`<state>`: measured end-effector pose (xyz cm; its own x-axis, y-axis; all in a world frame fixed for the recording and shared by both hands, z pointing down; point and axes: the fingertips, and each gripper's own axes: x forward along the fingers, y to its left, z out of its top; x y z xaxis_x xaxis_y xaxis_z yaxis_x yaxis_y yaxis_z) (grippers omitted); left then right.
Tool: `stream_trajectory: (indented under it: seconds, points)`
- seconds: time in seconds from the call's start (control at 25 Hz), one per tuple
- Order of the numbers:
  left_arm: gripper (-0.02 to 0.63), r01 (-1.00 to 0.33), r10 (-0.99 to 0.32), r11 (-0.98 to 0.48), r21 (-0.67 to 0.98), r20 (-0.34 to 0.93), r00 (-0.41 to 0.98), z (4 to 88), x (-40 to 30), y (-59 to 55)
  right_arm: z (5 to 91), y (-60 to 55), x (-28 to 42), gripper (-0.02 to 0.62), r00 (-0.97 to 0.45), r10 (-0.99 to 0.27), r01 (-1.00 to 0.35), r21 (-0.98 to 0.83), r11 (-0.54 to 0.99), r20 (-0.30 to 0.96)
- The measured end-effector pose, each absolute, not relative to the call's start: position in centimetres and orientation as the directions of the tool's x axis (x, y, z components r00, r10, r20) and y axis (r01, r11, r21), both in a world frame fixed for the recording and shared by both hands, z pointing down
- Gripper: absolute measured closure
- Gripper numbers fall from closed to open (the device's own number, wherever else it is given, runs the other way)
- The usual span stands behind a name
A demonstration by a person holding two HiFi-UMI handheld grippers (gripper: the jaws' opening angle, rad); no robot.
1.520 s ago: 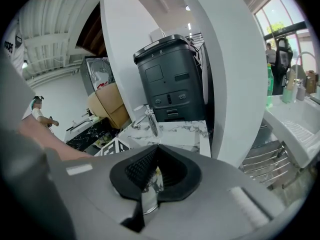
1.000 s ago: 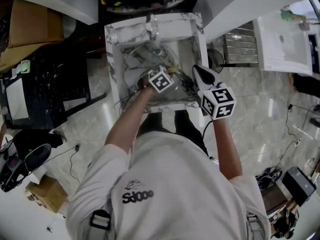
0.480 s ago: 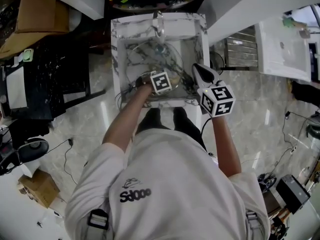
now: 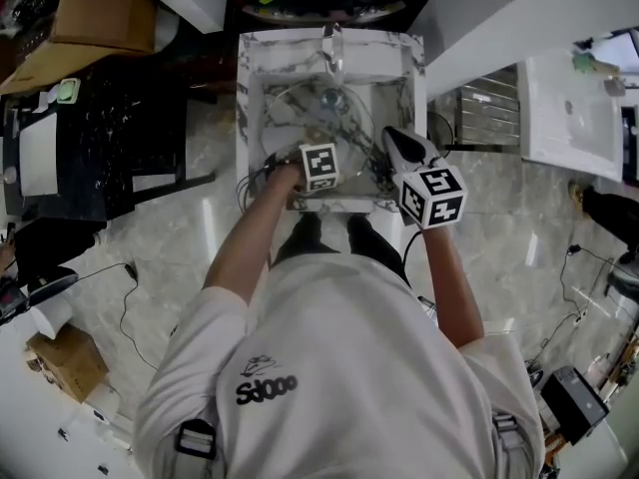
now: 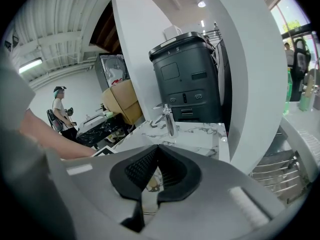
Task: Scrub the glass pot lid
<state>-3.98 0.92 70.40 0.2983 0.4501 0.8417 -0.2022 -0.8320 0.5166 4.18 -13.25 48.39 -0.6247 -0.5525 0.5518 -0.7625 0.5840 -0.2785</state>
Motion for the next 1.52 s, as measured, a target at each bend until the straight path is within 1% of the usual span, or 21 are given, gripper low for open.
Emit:
stream_trajectory:
  seconds: [0.12, 0.4, 0.76, 1.0, 1.36, 1.52]
  points:
    - [0.557, -0.255, 0.485, -0.802, 0.540, 0.838, 0.249, 70.5, -5.8, 1.6, 49.1, -13.1, 3.4, 0.592, -0.641, -0.526, -0.744, -0.283, 0.605, 0.559]
    - [0.557, -0.383, 0.500, -0.760, 0.525, 0.849, 0.171, 70.9, -9.3, 1.0, 50.5, -13.2, 1.3, 0.592, -0.671, -0.468, -0.703, -0.293, 0.648, 0.575]
    - [0.560, -0.561, 0.445, -0.703, 0.437, 0.886, 0.132, 71.5, -12.6, -1.1, 51.0, -13.8, 0.6, 0.592, -0.691, -0.426, -0.671, -0.300, 0.678, 0.584]
    - [0.560, -0.613, 0.429, -0.680, 0.402, 0.896, 0.112, 71.7, -13.7, -2.0, 51.6, -13.5, 0.4, 0.592, -0.702, -0.398, -0.655, -0.314, 0.687, 0.591]
    - [0.561, -0.686, 0.393, -0.653, 0.320, 0.918, 0.054, 72.3, -14.9, -4.3, 51.6, -13.6, 0.8, 0.592, -0.701, -0.409, -0.665, -0.329, 0.670, 0.584]
    - [0.561, -0.727, 0.315, -0.636, 0.257, 0.947, 0.058, 71.5, -15.1, -6.3, 51.9, -13.8, 0.9, 0.592, -0.701, -0.410, -0.668, -0.335, 0.664, 0.584]
